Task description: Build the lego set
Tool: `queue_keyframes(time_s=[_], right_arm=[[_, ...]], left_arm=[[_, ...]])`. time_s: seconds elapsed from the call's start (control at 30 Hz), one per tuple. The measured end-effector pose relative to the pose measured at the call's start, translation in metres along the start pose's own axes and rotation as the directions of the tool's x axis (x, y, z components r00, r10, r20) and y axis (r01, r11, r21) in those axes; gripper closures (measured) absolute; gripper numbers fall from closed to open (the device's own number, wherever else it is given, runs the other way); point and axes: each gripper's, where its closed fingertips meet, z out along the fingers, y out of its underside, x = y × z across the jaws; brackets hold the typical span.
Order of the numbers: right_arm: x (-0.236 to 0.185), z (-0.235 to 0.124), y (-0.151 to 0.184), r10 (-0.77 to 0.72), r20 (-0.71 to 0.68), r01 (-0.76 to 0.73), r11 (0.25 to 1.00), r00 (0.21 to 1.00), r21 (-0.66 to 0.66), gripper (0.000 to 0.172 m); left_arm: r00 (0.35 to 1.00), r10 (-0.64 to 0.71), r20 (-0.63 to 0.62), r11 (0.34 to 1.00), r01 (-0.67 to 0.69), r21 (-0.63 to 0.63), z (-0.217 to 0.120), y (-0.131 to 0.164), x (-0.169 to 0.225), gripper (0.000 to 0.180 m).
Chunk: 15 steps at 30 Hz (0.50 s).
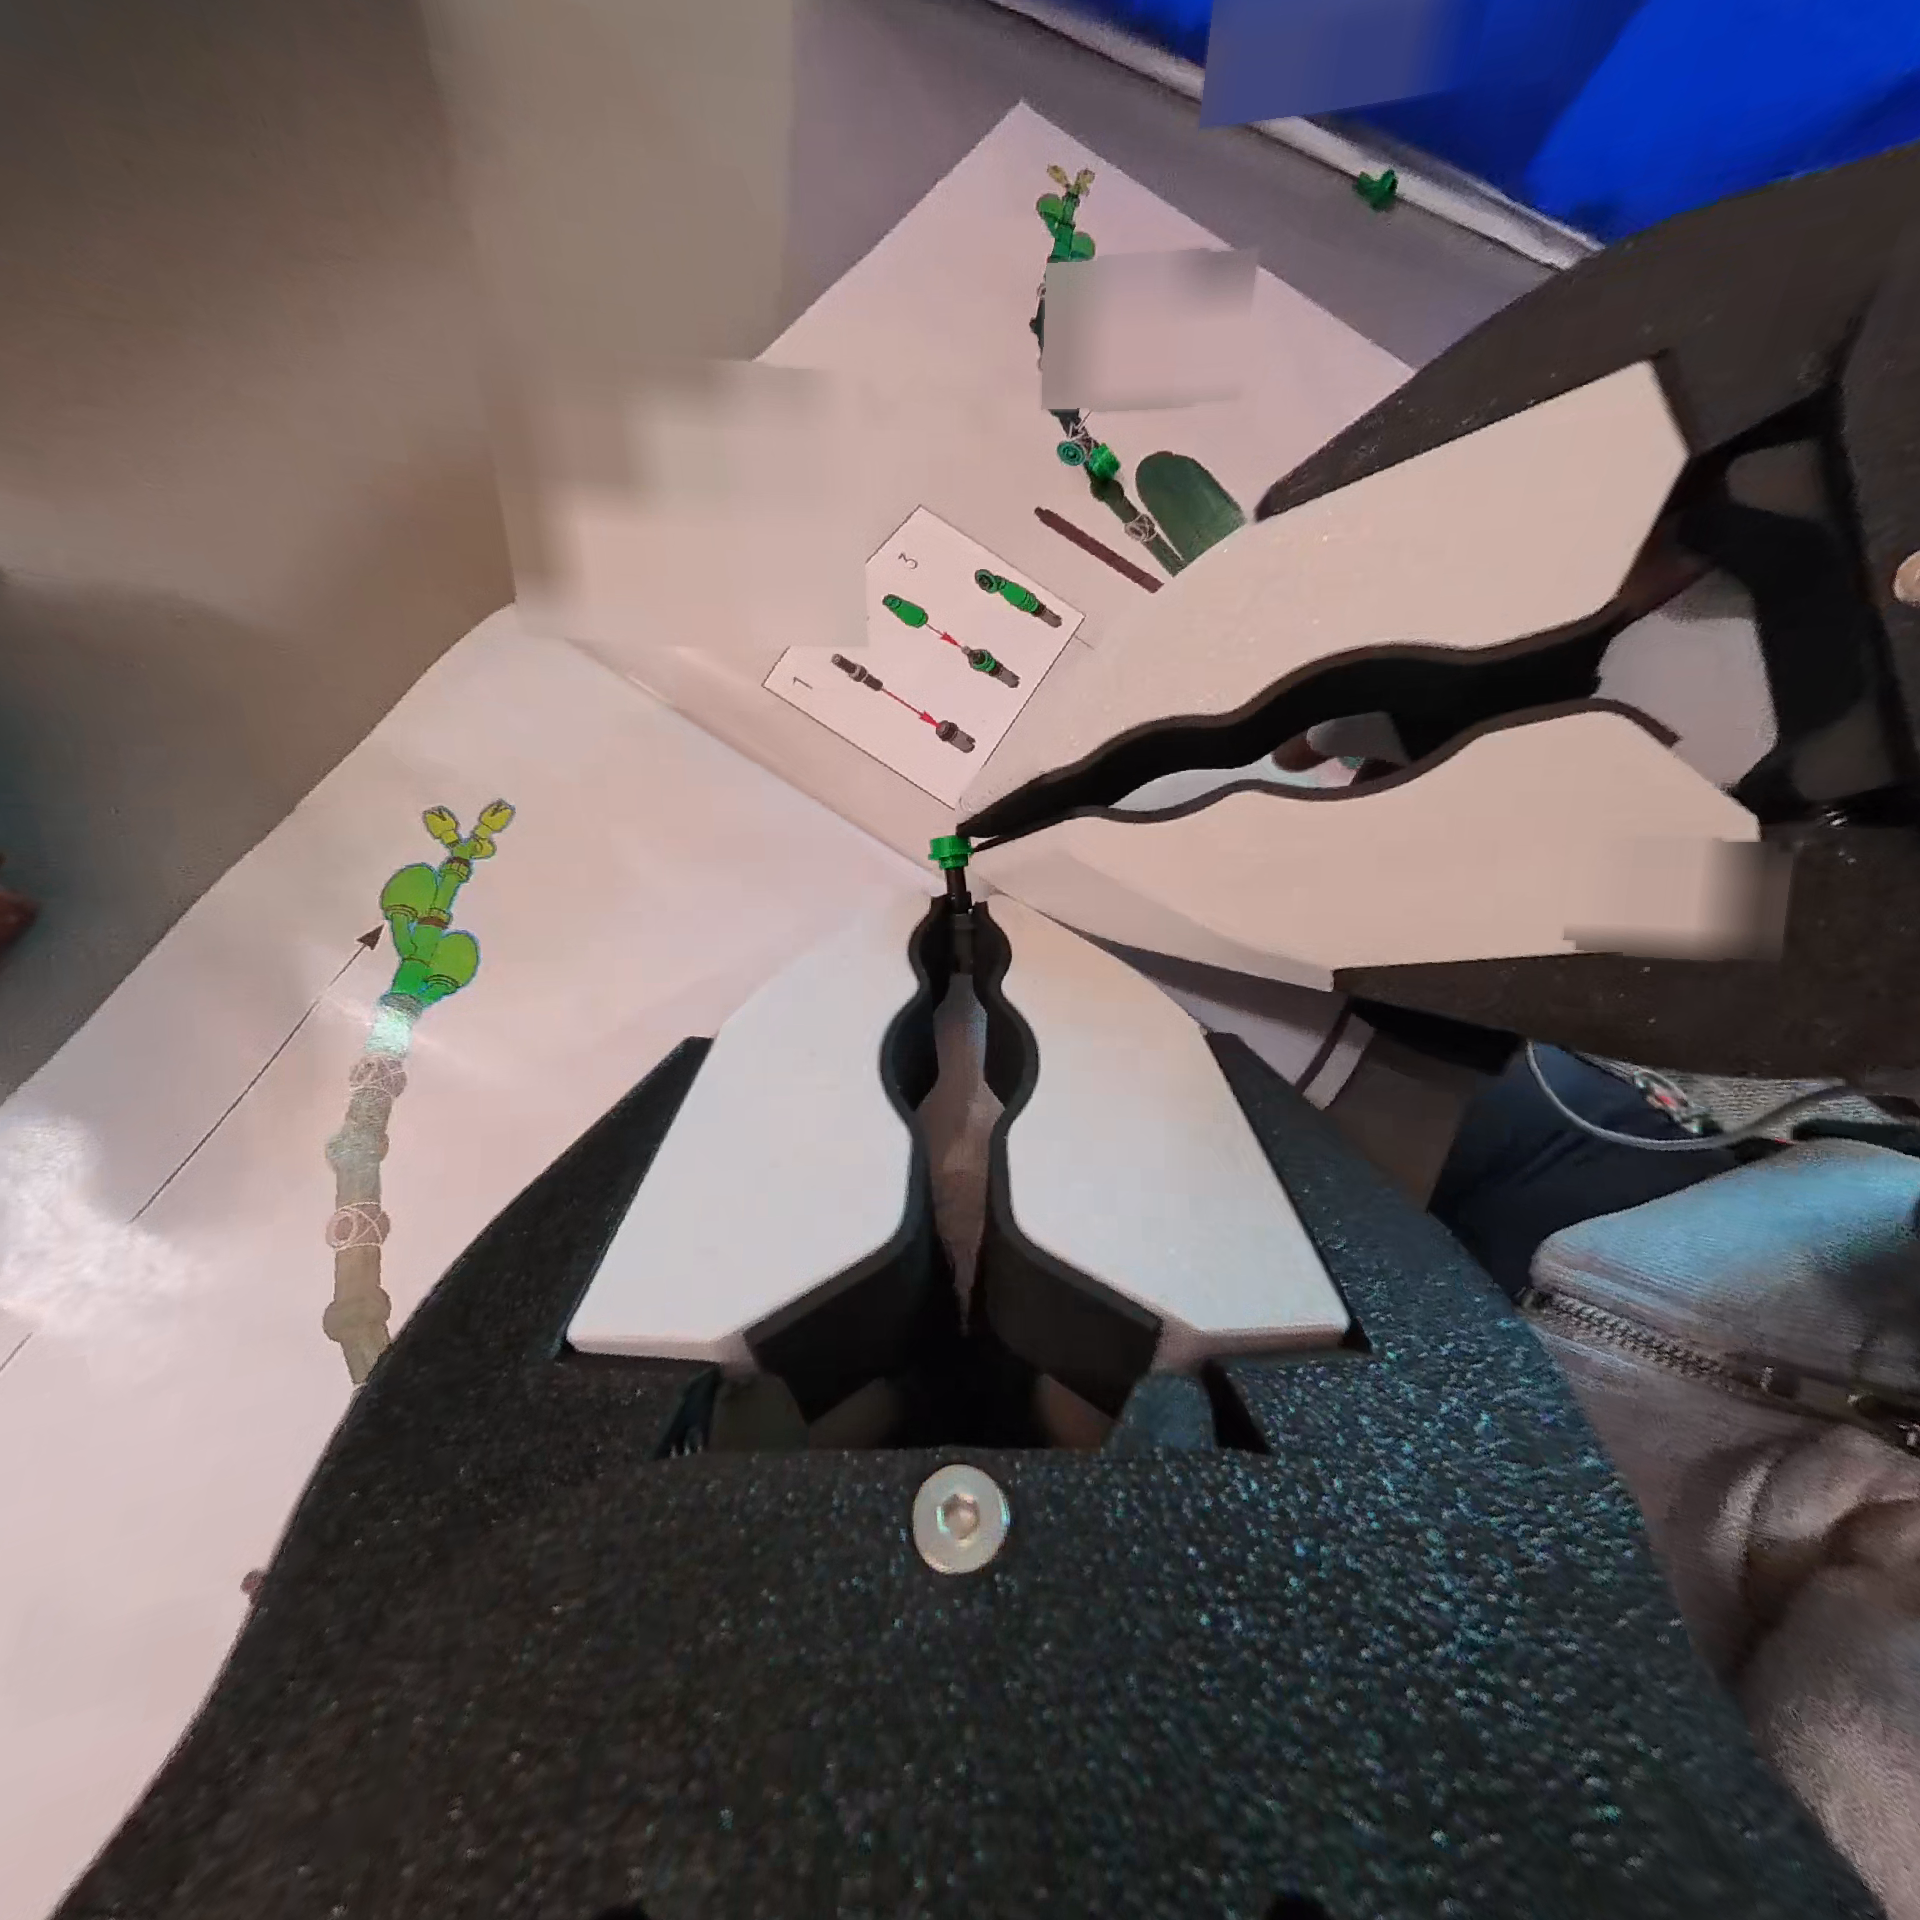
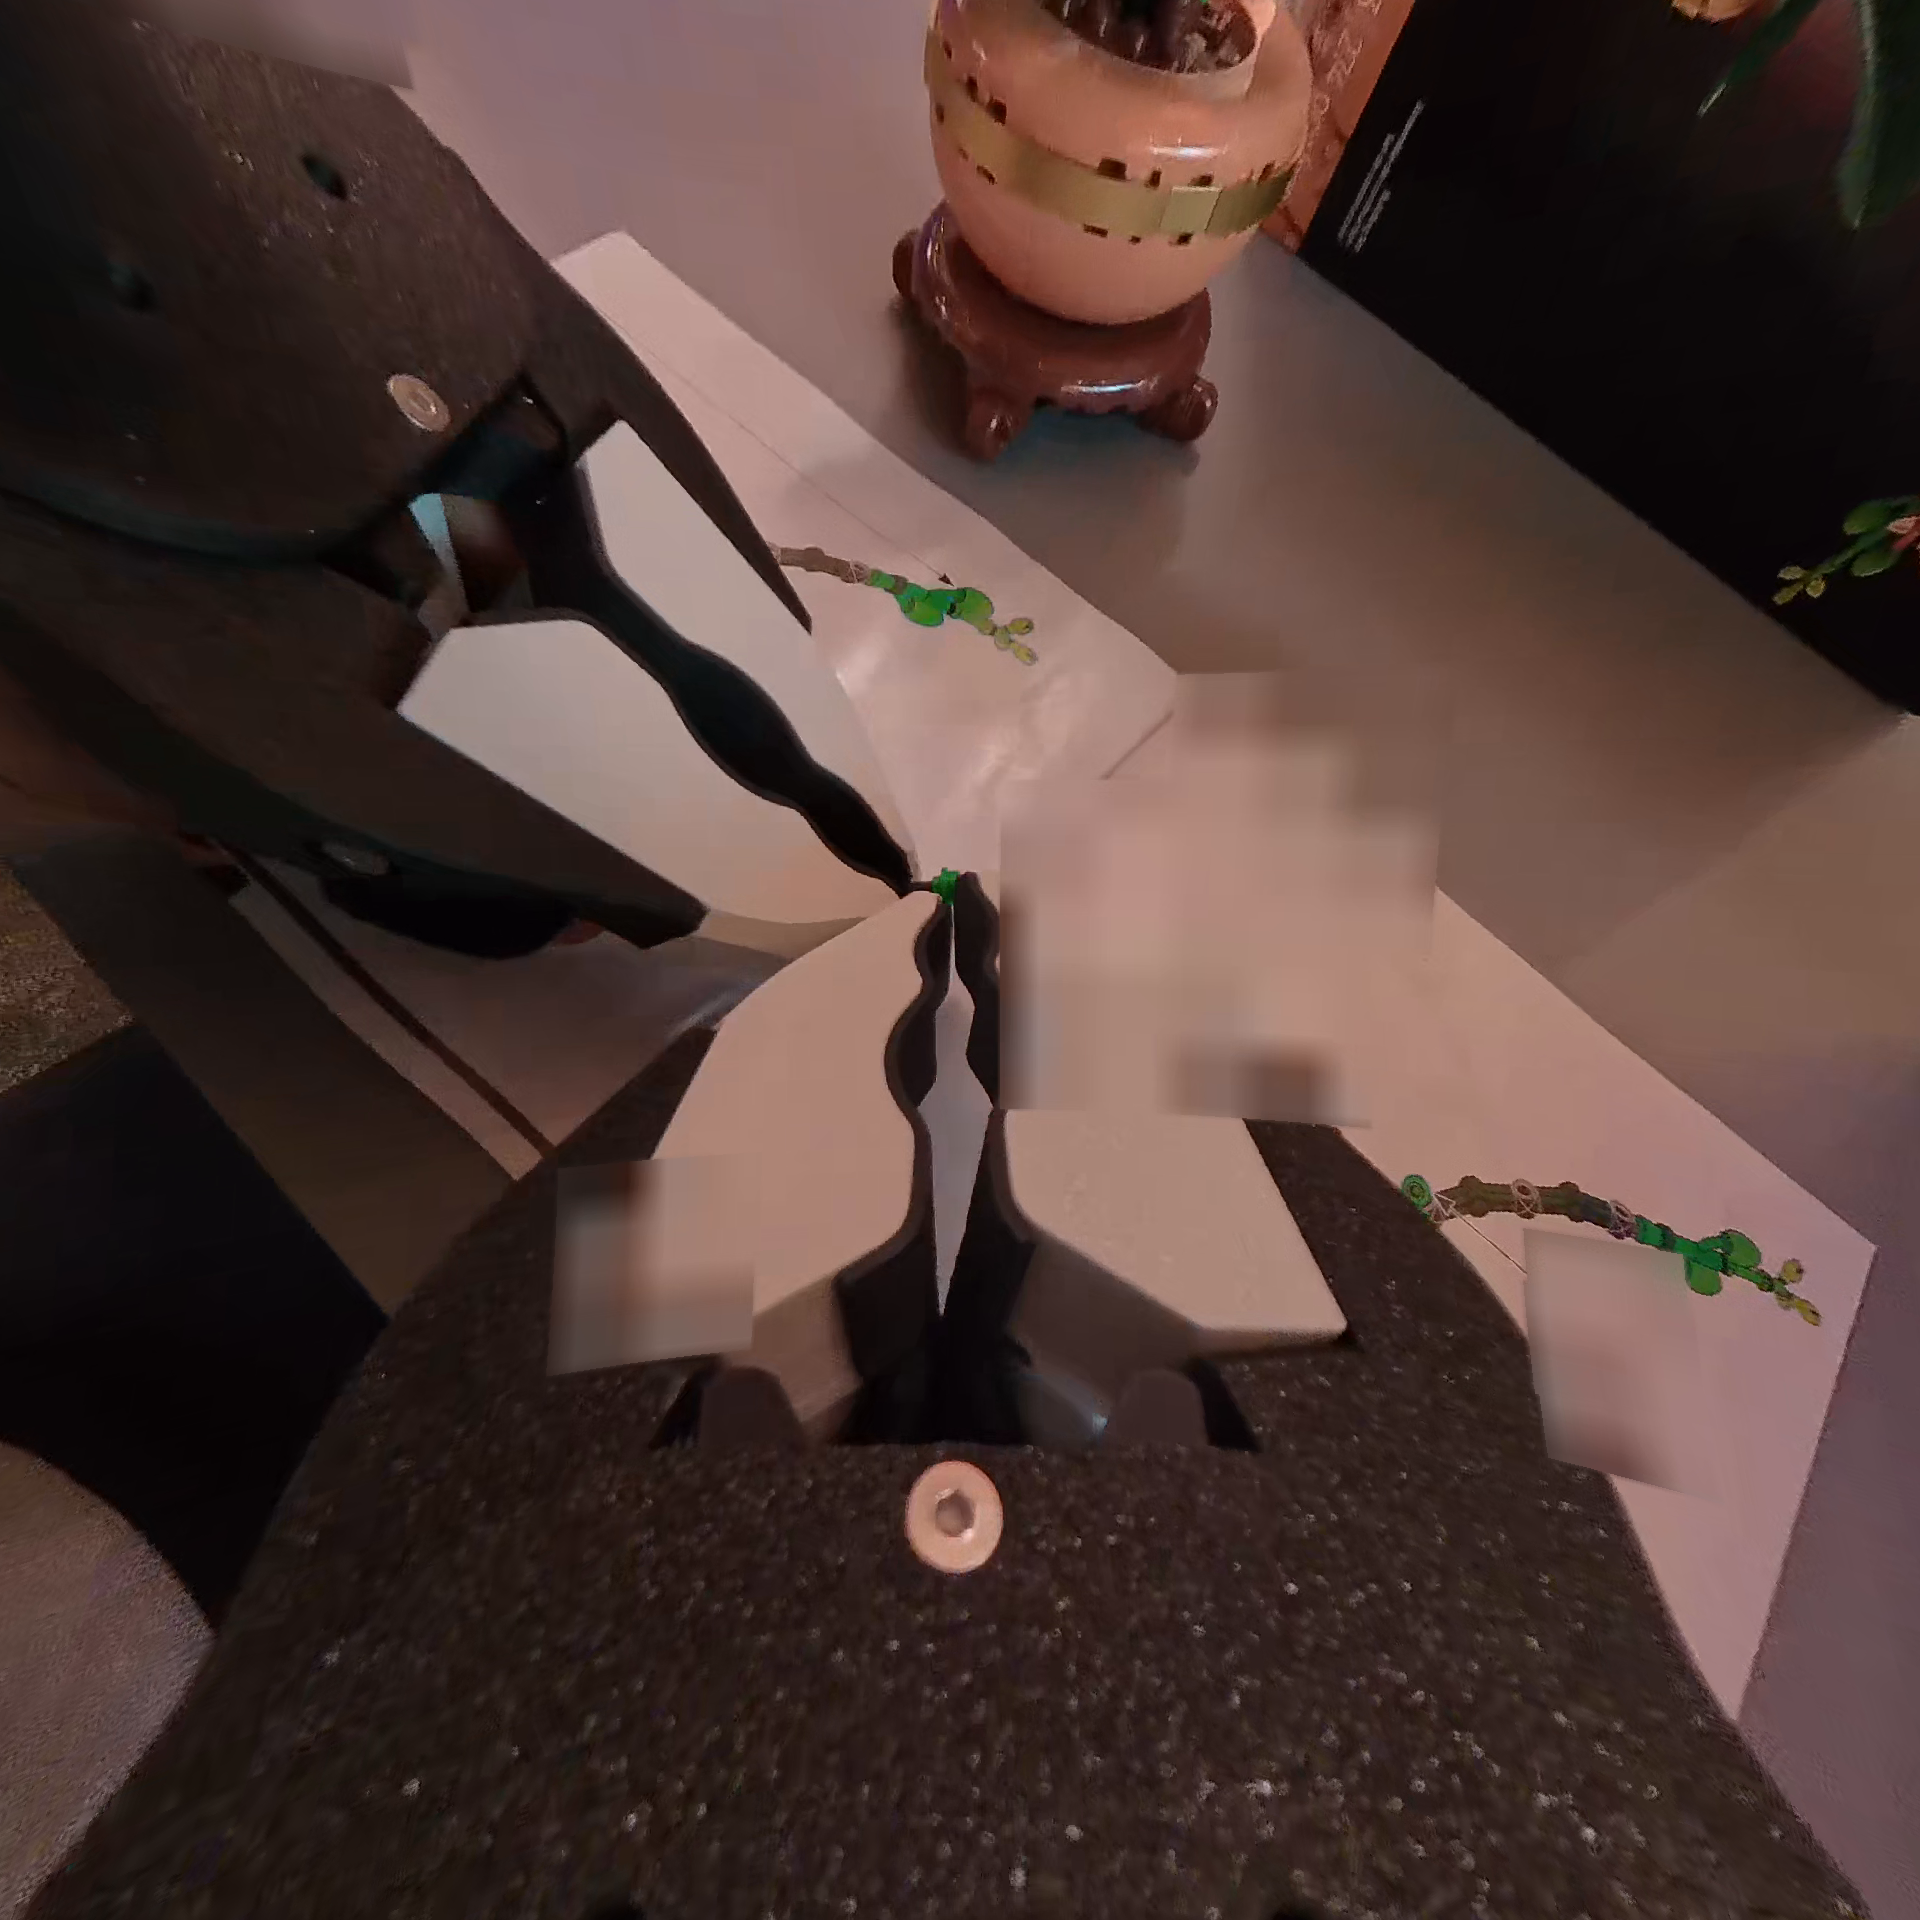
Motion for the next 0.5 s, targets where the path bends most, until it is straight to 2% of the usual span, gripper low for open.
queue_keyframes(time_s=[0.17,0.3,0.43,0.5], right_arm=[[0.0011,0.0016,-0.0004,0.013,0.002,-0.013,0.999,1.000,-0.040,0.172],[0.0008,0.0042,-0.0012,0.169,0.073,-0.170,0.986,0.983,-0.005,0.172],[0.0009,0.0050,-0.0014,0.249,0.104,-0.251,0.968,0.963,0.007,0.172],[0.0000,0.0045,-0.0011,0.381,0.184,-0.390,0.921,0.906,0.013,0.172]], left_arm=[[1.000,0.012,0.007,1.000,-0.012,0.000,0.0000,-0.0004,-0.0014,0.177],[1.000,-0.003,0.014,1.000,0.003,0.008,-0.0005,-0.0010,-0.0038,0.177],[1.000,-0.004,0.026,1.000,0.003,0.009,-0.0007,-0.0010,-0.0047,0.177],[0.999,0.011,0.039,1.000,-0.011,0.008,-0.0011,-0.0010,-0.0048,0.177]])
